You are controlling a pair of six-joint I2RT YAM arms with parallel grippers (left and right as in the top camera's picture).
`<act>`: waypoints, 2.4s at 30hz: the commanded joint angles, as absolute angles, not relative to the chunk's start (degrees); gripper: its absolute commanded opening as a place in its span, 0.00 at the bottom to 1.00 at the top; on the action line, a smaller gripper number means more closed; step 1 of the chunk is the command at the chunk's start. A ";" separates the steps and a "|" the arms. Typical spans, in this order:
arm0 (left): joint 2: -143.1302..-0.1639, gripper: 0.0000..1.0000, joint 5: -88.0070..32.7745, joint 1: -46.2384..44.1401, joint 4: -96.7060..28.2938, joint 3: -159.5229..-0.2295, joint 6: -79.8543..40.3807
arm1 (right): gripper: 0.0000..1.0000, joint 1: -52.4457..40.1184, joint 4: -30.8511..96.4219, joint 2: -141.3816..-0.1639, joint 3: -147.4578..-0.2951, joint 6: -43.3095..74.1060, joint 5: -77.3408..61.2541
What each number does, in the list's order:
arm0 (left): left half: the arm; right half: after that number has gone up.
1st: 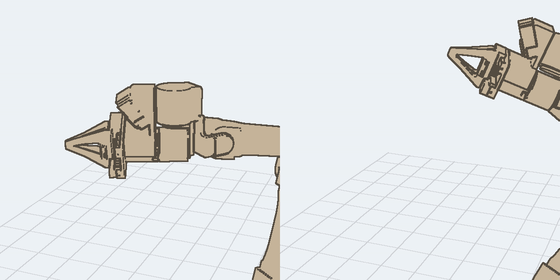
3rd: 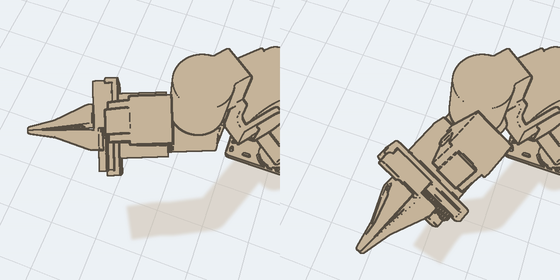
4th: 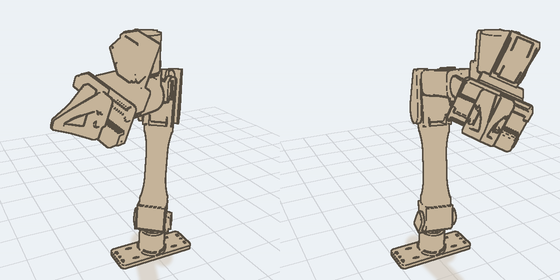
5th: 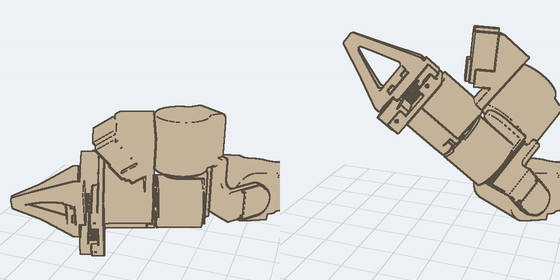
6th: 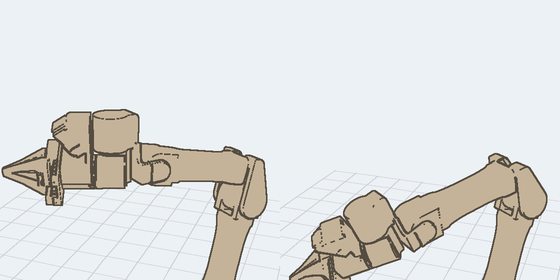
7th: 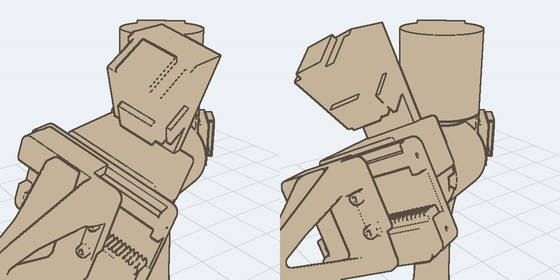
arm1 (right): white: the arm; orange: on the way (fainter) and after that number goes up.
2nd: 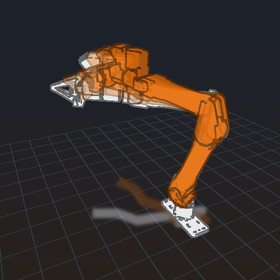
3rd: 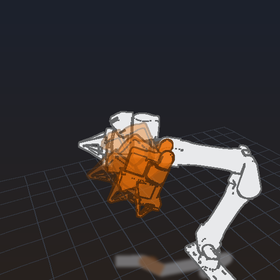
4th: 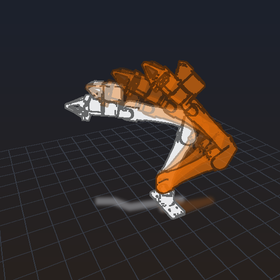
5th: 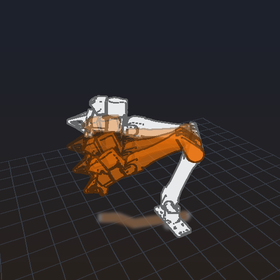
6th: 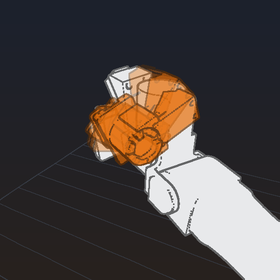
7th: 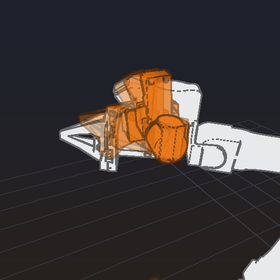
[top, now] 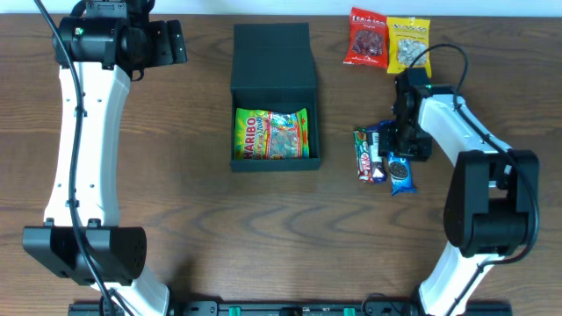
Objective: Pack container
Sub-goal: 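Grasp the blue Oreo pack with the right gripper and lift it, then lower the Oreo pack into the box beside the Haribo bag and release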
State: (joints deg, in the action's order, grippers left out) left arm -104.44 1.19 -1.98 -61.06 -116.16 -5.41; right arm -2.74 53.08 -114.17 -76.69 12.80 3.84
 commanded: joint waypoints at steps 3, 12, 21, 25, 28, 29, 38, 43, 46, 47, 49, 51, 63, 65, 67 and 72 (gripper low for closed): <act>-103.07 0.95 0.38 -1.85 -61.06 -116.03 -4.45 | 0.40 -2.81 52.01 -113.71 -75.13 12.14 2.50; -103.07 0.95 0.38 -1.85 -61.06 -116.03 -4.10 | 0.31 -2.94 63.24 -113.69 -91.88 13.63 0.97; -103.07 0.95 0.38 -1.85 -61.34 -116.03 -3.77 | 0.31 -10.07 67.29 -113.69 -108.42 20.34 -9.69; -103.07 0.95 0.36 -1.85 -61.69 -116.03 -3.79 | 0.32 -17.28 63.88 -113.73 -107.72 22.76 -9.93; -103.07 0.95 0.38 -1.85 -62.15 -116.03 -3.79 | 0.31 -21.56 60.99 -114.08 -107.66 24.29 -9.39; -103.07 0.95 0.36 -1.85 -62.33 -116.03 -3.79 | 0.31 -22.70 60.18 -114.43 -107.66 25.23 -8.99; -103.07 0.95 0.38 -1.85 -63.20 -116.03 -3.79 | 0.28 -25.69 58.78 -121.51 -107.55 29.30 -8.82; -103.07 0.95 0.38 -1.85 -63.44 -116.03 -3.79 | 0.64 -25.69 58.87 -122.63 -107.55 29.30 -8.54; -103.07 0.95 0.38 -1.85 -63.42 -116.03 -3.79 | 0.82 -25.52 58.63 -122.48 -108.20 29.32 -7.73; -103.07 0.95 0.38 -1.85 -63.42 -116.03 -3.79 | 0.82 -25.30 58.96 -122.48 -108.84 29.36 -7.75; -103.07 0.95 0.38 -1.85 -63.42 -116.03 -3.79 | 0.82 -24.80 60.27 -122.48 -111.24 29.36 -7.73; -103.07 0.95 0.38 -1.85 -63.42 -116.03 -3.79 | 0.77 -24.73 61.58 -122.48 -114.45 29.34 -7.44; -103.07 0.95 0.38 -1.85 -63.42 -116.03 -3.79 | 0.04 -25.91 54.35 -123.17 -109.19 28.23 -2.37; -103.07 0.95 0.38 -1.85 -63.40 -116.03 -3.79 | 0.03 -25.91 51.75 -123.76 -107.02 28.21 -2.39; -103.07 0.95 0.38 -1.85 -63.40 -116.03 -3.79 | 0.02 -25.91 49.76 -124.70 -105.36 28.21 -2.39; -103.07 0.95 0.38 -1.85 -63.40 -116.03 -3.79 | 0.02 -25.91 49.23 -127.87 -105.23 26.92 -2.39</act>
